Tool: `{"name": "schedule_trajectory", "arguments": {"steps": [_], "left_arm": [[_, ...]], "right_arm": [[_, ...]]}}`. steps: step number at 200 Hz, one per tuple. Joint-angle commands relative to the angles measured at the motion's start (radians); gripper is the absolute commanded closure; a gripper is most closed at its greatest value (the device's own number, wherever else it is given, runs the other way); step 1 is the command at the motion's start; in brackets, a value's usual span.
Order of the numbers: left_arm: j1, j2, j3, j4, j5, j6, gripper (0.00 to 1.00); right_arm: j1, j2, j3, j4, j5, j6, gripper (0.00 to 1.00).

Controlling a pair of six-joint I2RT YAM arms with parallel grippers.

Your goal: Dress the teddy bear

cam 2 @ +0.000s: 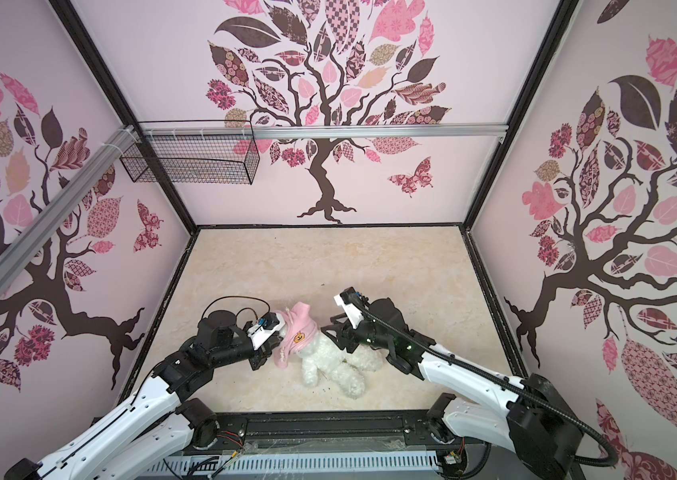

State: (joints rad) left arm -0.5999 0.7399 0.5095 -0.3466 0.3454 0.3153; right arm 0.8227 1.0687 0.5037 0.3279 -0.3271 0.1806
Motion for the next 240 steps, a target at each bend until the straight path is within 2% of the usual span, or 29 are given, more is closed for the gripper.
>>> {"name": "schedule_trajectory", "arguments": {"steps": [1,7,12,22,40,60,74,84,93,108,116,132,192,240], "left_arm": [[0.005,0.008,0.051,0.021,0.047,-0.071,1.0],[0.005,0.011,0.055,0.019,0.057,-0.087,1.0],[0.004,0.014,0.057,0.018,0.069,-0.1,1.0],[0.004,0.021,0.06,0.014,0.095,-0.122,1.0],[0.004,0.031,0.06,0.021,0.113,-0.162,1.0],[0.003,0.04,0.063,0.032,0.13,-0.2,1.0],[0.002,0.048,0.065,0.036,0.152,-0.22,1.0],[0.003,0.05,0.066,0.034,0.161,-0.233,1.0],[0.003,0.05,0.066,0.034,0.166,-0.246,0.98],[0.003,0.049,0.07,0.023,0.16,-0.267,0.91],[0.003,0.048,0.077,0.007,0.154,-0.272,0.88],[0.003,0.048,0.096,-0.028,0.144,-0.272,0.83],[0.003,0.039,0.192,-0.155,0.096,-0.237,0.68],[0.002,0.095,0.231,-0.178,0.093,-0.181,0.73]], "right_arm": [[0.125,-0.015,-0.036,0.058,0.19,-0.19,0.39],[0.151,0.002,-0.038,0.073,0.217,-0.214,0.35],[0.164,0.02,-0.034,0.079,0.229,-0.224,0.27],[0.169,0.061,-0.022,0.095,0.233,-0.228,0.21],[0.177,0.141,-0.007,0.137,0.216,-0.238,0.14],[0.187,0.22,0.005,0.187,0.201,-0.242,0.14],[0.187,0.263,0.005,0.233,0.212,-0.238,0.19],[0.187,0.285,-0.007,0.276,0.242,-0.247,0.26],[0.187,0.293,-0.017,0.303,0.274,-0.259,0.38],[0.187,0.295,-0.055,0.38,0.294,-0.287,0.63],[0.188,0.294,-0.08,0.432,0.292,-0.3,0.72],[0.187,0.295,-0.121,0.497,0.27,-0.328,0.82],[0.187,0.292,-0.159,0.549,0.214,-0.369,0.88],[0.187,0.292,-0.157,0.551,0.198,-0.365,0.9]]}}
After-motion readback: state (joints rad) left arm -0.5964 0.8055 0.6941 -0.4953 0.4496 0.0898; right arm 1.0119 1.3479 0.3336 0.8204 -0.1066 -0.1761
